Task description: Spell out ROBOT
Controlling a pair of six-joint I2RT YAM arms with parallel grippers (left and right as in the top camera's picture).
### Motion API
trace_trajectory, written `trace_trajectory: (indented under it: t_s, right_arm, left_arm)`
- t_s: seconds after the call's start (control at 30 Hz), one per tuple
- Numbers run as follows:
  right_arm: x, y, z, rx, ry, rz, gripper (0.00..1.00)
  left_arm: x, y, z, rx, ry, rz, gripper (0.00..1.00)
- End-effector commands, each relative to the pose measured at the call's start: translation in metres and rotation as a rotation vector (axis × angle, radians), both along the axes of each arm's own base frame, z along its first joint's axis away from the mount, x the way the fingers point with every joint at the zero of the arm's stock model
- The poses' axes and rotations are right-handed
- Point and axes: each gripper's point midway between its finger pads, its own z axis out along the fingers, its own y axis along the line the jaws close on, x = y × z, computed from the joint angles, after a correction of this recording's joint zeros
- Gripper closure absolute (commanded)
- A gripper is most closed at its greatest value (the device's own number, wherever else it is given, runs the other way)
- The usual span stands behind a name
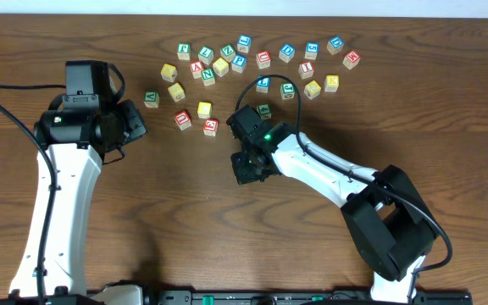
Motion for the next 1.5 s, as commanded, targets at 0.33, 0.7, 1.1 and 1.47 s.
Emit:
trace_trajectory:
  t_s: [0.33,0.7,1.1,1.47]
  right_arm:
    - [0.016,0.025,0.027,0.083,-0.064,0.059,0.99]
    - [0.011,0.051,0.021,0.105,-0.106,0.084,0.98]
    - [0.018,0.038,0.008,0.028,-0.114,-0.034,0.99]
    - [0.026,0.025,0.001,-0.018,-0.119,-0.141,0.99]
  left_arm:
    - [0.001,0.012,0.001,0.070,0.001,0.007,0.78]
    - [0.005,0.027,0.005,0.143,-0.020,0.041,0.78]
    - [0.005,0.027,0.005,0.142,-0.020,0.041,0.78]
    - [0.005,0.026,0.005,0.142,-0.020,0.040,0.78]
